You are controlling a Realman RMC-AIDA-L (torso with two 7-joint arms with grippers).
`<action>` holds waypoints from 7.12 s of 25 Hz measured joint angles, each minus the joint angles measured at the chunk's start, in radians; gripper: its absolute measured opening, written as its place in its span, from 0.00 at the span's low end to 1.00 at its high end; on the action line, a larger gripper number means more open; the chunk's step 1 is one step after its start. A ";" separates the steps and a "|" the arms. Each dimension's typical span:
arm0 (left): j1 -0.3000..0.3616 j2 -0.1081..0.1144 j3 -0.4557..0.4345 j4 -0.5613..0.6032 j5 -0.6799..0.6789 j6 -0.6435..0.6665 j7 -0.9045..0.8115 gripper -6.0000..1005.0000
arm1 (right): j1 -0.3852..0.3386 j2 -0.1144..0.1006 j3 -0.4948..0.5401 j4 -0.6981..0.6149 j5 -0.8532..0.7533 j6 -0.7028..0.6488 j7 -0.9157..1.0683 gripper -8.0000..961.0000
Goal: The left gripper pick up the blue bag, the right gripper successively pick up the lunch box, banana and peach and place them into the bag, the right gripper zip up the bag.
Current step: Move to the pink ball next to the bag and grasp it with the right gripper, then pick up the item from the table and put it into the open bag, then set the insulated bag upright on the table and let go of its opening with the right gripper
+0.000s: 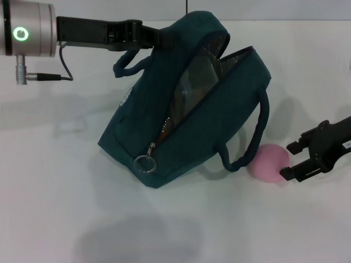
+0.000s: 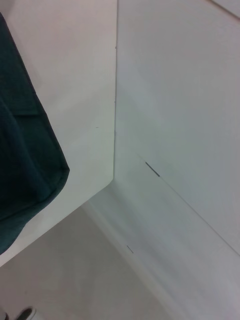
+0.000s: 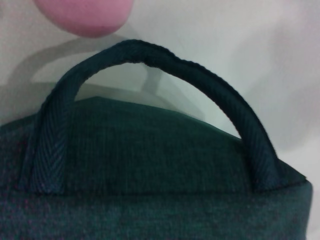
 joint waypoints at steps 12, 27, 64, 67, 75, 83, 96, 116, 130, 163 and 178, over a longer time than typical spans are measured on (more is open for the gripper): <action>0.000 0.000 0.000 0.000 0.000 0.002 0.002 0.10 | 0.013 0.008 -0.071 0.045 0.022 0.079 0.004 0.74; 0.003 -0.001 0.000 0.000 0.000 0.005 0.002 0.10 | 0.008 0.005 -0.066 0.055 0.025 0.127 0.010 0.46; -0.003 -0.020 0.005 0.006 -0.003 0.008 0.002 0.10 | 0.089 -0.009 0.387 0.238 0.724 -0.418 -0.379 0.10; -0.002 -0.020 0.005 0.006 -0.003 0.008 0.002 0.10 | 0.086 -0.003 0.373 0.234 0.739 -0.359 -0.421 0.10; -0.006 -0.017 0.001 0.005 -0.003 0.008 0.002 0.10 | 0.084 -0.003 0.122 0.253 0.705 -0.030 -0.509 0.10; -0.010 -0.018 0.002 0.004 -0.003 0.007 0.002 0.10 | 0.101 -0.001 -0.167 0.273 0.704 0.147 -0.518 0.10; -0.011 -0.020 0.002 0.000 -0.003 0.006 0.002 0.10 | 0.126 0.003 -0.217 0.319 0.631 0.157 -0.434 0.10; -0.002 -0.023 0.004 0.000 -0.003 0.008 0.002 0.10 | 0.027 -0.002 -0.209 0.263 0.786 0.156 -0.488 0.56; -0.008 -0.022 0.002 -0.002 -0.003 0.003 -0.002 0.10 | -0.213 -0.018 0.061 0.092 0.827 -0.103 -0.559 0.88; 0.046 -0.013 0.001 -0.005 -0.043 -0.001 -0.007 0.11 | -0.152 0.014 0.129 0.543 1.153 0.299 -0.844 0.88; 0.101 -0.035 0.005 -0.108 -0.142 0.124 0.077 0.11 | -0.227 -0.006 0.081 0.420 1.343 0.050 -0.974 0.87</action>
